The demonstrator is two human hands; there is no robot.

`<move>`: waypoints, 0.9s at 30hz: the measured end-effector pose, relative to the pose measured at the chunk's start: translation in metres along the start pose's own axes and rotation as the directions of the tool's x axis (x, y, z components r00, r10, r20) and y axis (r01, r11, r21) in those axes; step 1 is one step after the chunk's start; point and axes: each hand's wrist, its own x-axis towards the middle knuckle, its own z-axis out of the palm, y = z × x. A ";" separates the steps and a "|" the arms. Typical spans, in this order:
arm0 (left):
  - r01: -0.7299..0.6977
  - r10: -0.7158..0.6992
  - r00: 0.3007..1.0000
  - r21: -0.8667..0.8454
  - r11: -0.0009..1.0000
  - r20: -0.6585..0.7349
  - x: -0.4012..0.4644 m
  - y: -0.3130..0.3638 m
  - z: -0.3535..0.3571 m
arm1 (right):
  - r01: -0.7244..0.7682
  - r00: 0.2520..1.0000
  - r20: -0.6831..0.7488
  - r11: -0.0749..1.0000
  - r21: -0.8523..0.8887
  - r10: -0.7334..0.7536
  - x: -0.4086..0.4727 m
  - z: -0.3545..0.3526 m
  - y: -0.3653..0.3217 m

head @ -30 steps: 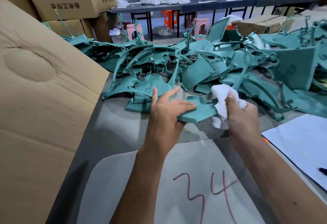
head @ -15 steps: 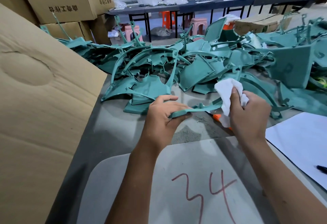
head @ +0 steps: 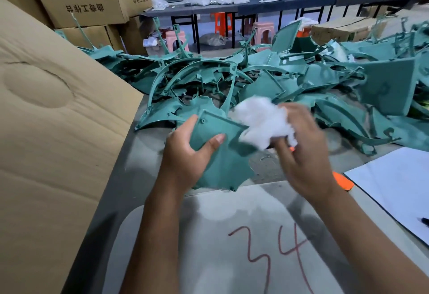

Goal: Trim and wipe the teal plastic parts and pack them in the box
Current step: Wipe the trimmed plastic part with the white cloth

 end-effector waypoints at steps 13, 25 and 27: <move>-0.035 0.056 0.973 0.101 0.994 -0.223 0.001 -0.016 -0.013 | -0.041 0.971 0.240 0.990 0.136 0.007 -0.002 -0.015 0.026; 0.220 -0.288 0.847 -0.198 0.955 -0.447 0.014 -0.029 -0.011 | -0.431 0.769 -0.142 0.669 0.606 0.624 -0.002 -0.008 0.019; 0.284 -0.352 0.838 -0.218 0.934 -0.417 0.014 -0.022 0.017 | -0.438 0.744 0.013 0.473 0.765 0.669 -0.004 0.006 0.003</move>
